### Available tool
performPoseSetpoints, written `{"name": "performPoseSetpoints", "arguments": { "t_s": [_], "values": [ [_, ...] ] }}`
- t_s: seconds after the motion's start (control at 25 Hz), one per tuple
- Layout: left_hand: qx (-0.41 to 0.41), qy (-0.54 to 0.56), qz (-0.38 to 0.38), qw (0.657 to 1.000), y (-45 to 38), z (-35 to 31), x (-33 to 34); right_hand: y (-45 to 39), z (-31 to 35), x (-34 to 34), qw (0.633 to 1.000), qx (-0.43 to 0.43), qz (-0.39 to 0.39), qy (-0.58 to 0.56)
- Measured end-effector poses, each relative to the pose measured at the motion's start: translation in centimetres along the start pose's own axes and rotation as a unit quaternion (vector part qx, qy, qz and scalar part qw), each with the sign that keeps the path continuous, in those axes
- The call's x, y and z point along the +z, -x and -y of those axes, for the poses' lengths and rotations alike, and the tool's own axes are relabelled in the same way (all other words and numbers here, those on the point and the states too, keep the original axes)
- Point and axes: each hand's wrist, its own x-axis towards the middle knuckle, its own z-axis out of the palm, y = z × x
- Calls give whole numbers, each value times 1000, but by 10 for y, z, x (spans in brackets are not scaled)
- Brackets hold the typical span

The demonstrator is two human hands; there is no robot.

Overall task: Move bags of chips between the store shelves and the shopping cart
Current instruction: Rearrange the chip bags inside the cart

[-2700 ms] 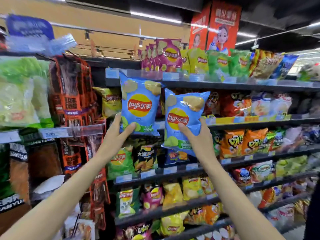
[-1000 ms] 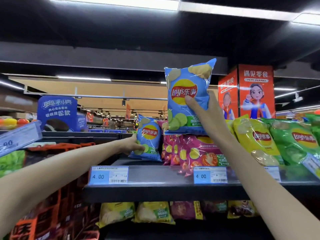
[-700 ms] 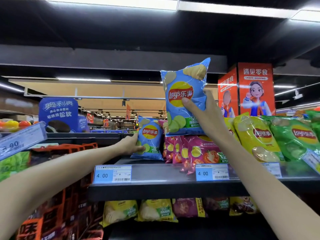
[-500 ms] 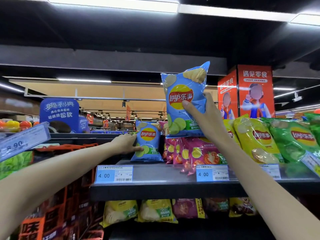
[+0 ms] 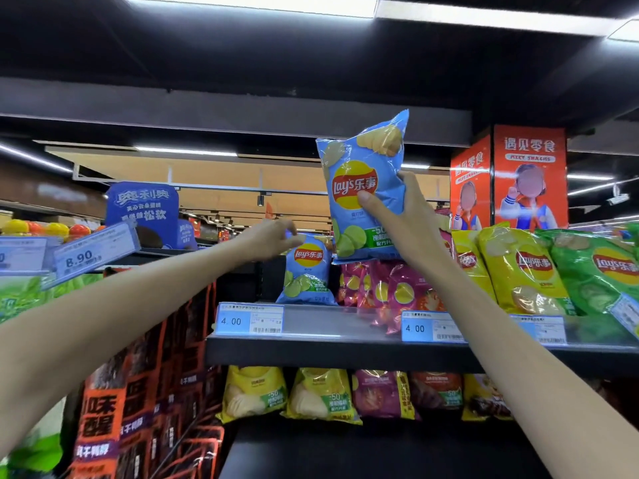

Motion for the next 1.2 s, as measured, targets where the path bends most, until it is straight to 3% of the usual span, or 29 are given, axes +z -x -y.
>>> {"name": "performPoseSetpoints", "arguments": {
  "t_s": [0.08, 0.2, 0.4, 0.56, 0.8, 1.2],
  "values": [
    [12, 137, -61, 989, 10, -22, -20, -1, 6, 13, 1000, 5, 19, -14],
    [40, 318, -128, 939, 28, -42, -34, -4, 6, 34, 999, 19, 45, -18],
    [21, 433, -120, 893, 46, -40, -44, -8, 4, 61, 989, 81, 107, -60],
    [-49, 426, -90, 899, 46, -23, -37, -7, 0, 76, 976, 120, 182, -25],
    [-131, 401, -64, 904, 31, -15, -8, 4, -15, 60, 945, 79, 261, 181],
    [-205, 309, 50, 928, -16, -7, 37, 52, -10, 38, 925, 1, 300, 234]
  ]
}}
